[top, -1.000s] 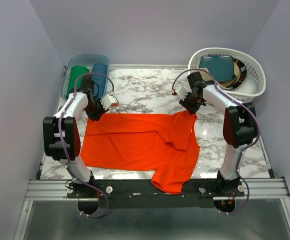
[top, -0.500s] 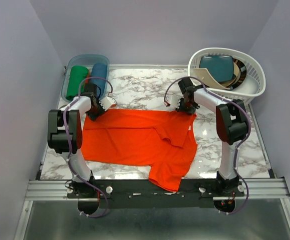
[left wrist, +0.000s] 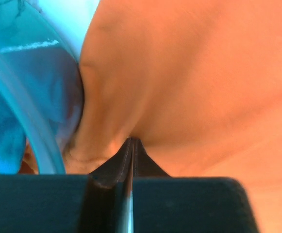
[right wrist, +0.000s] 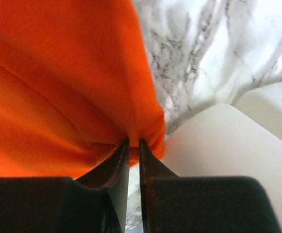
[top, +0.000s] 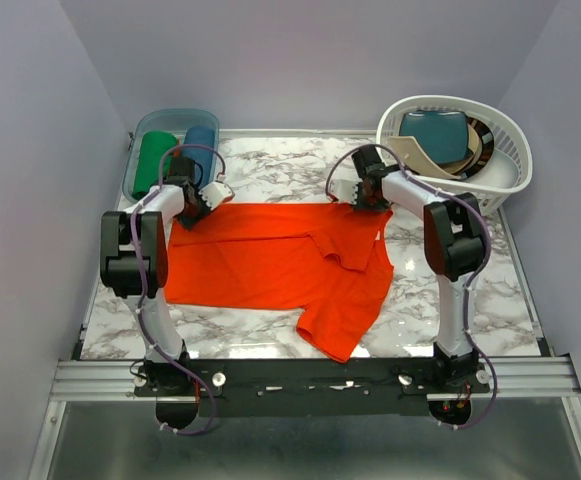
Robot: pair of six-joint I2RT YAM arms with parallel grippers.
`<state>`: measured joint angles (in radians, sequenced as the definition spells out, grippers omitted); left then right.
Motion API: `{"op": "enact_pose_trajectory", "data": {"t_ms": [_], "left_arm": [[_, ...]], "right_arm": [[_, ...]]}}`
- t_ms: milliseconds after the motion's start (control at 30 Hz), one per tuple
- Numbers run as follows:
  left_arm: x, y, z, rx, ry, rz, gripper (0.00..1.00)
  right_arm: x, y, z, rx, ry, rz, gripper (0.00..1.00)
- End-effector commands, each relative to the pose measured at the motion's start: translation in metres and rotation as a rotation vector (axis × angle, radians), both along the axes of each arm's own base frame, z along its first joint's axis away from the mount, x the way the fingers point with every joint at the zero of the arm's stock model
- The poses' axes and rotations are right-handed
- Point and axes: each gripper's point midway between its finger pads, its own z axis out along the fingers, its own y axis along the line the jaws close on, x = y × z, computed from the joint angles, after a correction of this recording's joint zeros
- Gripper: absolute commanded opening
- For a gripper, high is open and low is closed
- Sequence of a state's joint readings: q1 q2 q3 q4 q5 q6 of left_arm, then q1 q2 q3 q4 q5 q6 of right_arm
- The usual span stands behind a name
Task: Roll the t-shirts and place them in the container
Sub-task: Fold the T-shirt at the center of the board.
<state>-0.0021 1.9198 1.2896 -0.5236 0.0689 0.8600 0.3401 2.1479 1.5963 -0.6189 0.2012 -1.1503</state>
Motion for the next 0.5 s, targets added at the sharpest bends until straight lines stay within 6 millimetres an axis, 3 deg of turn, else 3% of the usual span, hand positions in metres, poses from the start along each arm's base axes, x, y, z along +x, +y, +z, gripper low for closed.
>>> {"op": "enact_pose_trajectory", "data": {"t_ms": [0, 67, 100, 200, 267, 300, 333, 400, 433, 467], "left_arm": [[-0.007, -0.031, 0.056, -0.131, -0.085, -0.016, 0.19], [-0.011, -0.054, 0.078, -0.189, -0.113, -0.025, 0.29], [-0.016, -0.066, 0.098, -0.234, -0.143, -0.040, 0.31], [-0.031, -0.106, 0.130, -0.340, -0.181, -0.073, 0.38], [-0.046, -0.133, 0.133, -0.433, -0.167, -0.101, 0.43], [-0.047, -0.151, 0.148, -0.513, -0.211, -0.086, 0.43], [-0.060, -0.165, 0.138, -0.602, -0.166, -0.065, 0.45], [-0.054, -0.188, 0.152, -0.825, -0.164, 0.113, 0.47], [-0.059, -0.194, 0.140, -0.891, -0.108, 0.197, 0.47], [-0.062, -0.205, 0.143, -0.977, -0.058, 0.230, 0.47]], "right_arm": [[0.005, 0.005, 0.045, 0.016, -0.075, -0.033, 0.30], [-0.003, 0.012, 0.057, 0.039, -0.083, -0.034, 0.36], [-0.009, 0.019, 0.074, 0.068, -0.109, -0.040, 0.37], [-0.032, 0.038, 0.093, 0.142, -0.102, -0.042, 0.42], [-0.045, 0.052, 0.095, 0.208, -0.079, -0.043, 0.44], [-0.056, 0.056, 0.093, 0.241, -0.059, -0.075, 0.44], [-0.063, 0.062, 0.090, 0.284, -0.024, -0.086, 0.45], [-0.076, 0.065, 0.080, 0.329, 0.035, -0.155, 0.45], [-0.080, 0.065, 0.077, 0.340, 0.055, -0.173, 0.45], [-0.085, 0.068, 0.071, 0.365, 0.092, -0.180, 0.44]]}}
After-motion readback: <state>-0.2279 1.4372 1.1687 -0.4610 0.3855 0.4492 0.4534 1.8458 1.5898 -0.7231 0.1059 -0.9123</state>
